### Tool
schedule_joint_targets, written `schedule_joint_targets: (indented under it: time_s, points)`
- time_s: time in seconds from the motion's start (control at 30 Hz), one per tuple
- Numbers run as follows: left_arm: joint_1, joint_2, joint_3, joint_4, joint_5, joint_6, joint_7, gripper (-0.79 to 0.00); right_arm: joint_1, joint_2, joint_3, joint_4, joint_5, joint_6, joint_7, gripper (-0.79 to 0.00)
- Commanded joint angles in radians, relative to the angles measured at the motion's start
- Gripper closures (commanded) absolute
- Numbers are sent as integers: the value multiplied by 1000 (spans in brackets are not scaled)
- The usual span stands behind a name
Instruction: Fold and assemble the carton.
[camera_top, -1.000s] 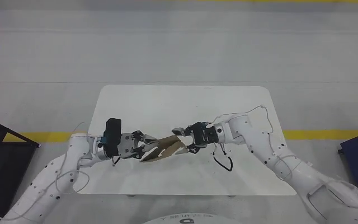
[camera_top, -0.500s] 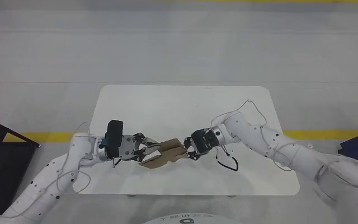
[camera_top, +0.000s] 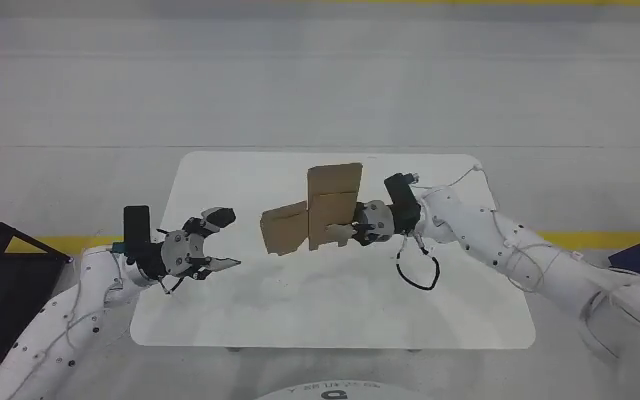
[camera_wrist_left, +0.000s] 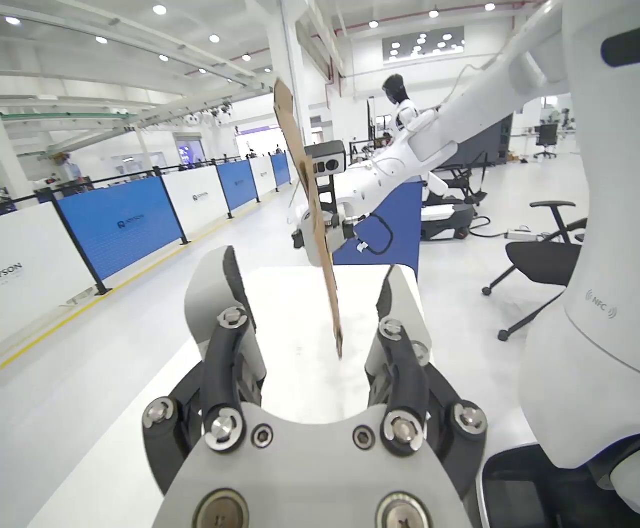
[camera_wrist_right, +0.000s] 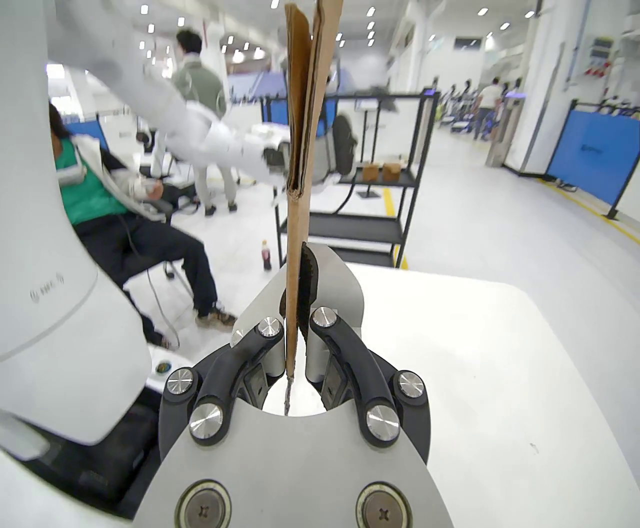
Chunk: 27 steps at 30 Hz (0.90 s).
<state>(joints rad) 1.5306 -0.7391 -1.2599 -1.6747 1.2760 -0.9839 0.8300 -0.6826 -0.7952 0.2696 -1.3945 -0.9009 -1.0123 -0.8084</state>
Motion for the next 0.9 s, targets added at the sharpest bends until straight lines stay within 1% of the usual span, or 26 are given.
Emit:
schedule_joint_targets:
  time_s: [0.0, 0.07, 0.17, 0.6, 0.63, 0.67, 0.73, 0.77, 0.87]
  points:
    - [39, 2, -10, 17, 2, 23, 29, -785, -43, 13, 62, -15, 110, 0, 0, 0]
    - [49, 2, -7, 27, -3, 28, 35, -785, -87, 22, 116, -37, 170, 0, 0, 0]
    - [49, 2, -7, 27, -3, 28, 35, -785, -150, 30, 193, -50, 213, 0, 0, 0]
    - [49, 2, -7, 27, -3, 28, 35, -785, -150, 30, 193, -50, 213, 0, 0, 0]
    - [49, 2, -7, 27, -3, 28, 35, -785, -157, 29, 190, -50, 225, 0, 14, 0]
    - [49, 2, -7, 27, -3, 28, 35, -785, -165, 26, 173, -58, 287, 0, 67, 0]
    - [49, 2, -7, 27, -3, 28, 35, -785, -148, 24, 160, -24, 409, 0, 163, 0]
    - [49, 2, -7, 27, -3, 28, 35, -785, -133, 19, 157, -9, 490, 0, 233, 0]
    - [49, 2, -7, 27, -3, 28, 35, -785, -111, 8, 164, -8, 594, 25, 341, 0]
